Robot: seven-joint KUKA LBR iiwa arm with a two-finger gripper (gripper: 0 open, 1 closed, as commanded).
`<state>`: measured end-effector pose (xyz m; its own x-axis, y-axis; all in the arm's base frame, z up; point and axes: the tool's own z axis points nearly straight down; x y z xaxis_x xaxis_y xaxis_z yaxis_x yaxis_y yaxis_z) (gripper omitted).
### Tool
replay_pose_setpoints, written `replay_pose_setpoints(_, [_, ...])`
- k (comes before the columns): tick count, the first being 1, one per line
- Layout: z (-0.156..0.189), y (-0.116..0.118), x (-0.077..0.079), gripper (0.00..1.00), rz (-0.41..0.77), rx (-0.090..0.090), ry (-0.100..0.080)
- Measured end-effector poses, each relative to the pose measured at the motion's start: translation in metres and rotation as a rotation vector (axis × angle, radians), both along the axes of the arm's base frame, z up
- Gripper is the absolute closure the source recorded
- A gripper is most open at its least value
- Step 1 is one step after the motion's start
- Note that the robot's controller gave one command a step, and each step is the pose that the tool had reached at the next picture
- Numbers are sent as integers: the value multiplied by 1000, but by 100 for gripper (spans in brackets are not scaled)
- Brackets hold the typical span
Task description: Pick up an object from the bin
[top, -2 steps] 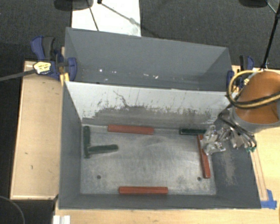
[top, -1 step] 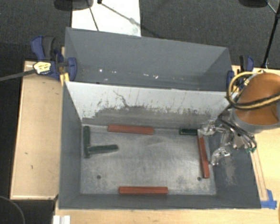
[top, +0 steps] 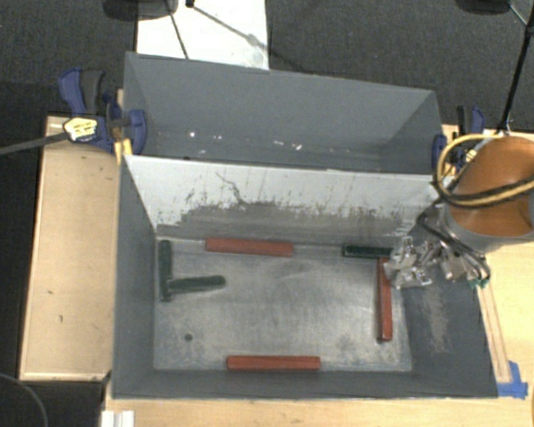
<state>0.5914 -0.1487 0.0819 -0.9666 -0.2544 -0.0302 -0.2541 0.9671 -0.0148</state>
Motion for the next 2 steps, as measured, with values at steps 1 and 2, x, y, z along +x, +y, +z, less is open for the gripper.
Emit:
replay_pose_setpoints(1, [0, 0, 0, 100, 0, 0, 0])
replay_pose_setpoints(2, [81, 2, -30, 0, -183, 9, 24])
